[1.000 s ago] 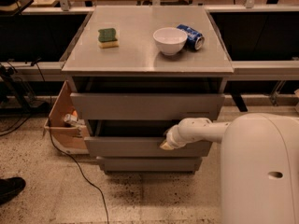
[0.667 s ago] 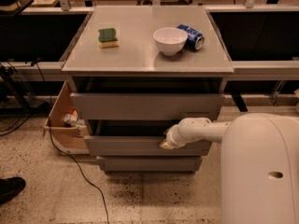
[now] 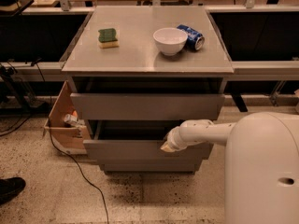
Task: Open middle drawer
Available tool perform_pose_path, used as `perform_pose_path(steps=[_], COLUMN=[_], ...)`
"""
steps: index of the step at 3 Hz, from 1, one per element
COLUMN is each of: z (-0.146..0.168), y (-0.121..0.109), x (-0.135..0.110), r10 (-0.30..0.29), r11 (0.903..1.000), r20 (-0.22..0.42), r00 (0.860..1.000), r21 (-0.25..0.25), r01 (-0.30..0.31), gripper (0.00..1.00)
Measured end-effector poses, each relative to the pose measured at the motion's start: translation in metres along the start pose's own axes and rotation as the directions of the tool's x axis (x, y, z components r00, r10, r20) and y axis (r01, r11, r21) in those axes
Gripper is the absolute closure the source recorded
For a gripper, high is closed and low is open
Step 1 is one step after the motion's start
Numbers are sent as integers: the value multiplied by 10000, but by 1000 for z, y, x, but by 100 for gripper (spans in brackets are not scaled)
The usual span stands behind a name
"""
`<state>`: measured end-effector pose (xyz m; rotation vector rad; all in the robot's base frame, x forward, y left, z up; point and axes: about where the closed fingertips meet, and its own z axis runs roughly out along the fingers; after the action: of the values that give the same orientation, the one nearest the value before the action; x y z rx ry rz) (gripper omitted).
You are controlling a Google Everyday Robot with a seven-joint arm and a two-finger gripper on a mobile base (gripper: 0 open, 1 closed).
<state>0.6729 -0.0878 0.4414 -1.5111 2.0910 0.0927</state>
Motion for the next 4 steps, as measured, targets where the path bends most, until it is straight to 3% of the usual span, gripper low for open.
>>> perform_pose_path(steps=[1,2,3,4], z=[-22,-72,-90,-84], y=[20,68,88,83], x=[1,1,1,-11], r10=[144,387,447,224], r11=[9997,9963,9935,9954], r20=[-292,-1060,-1342,-989], r00=[9995,9936,9899,9948], r21=[-186,-720,-975,-904], r01=[-149,-465,-581,-314], gripper=[27,0,0,0])
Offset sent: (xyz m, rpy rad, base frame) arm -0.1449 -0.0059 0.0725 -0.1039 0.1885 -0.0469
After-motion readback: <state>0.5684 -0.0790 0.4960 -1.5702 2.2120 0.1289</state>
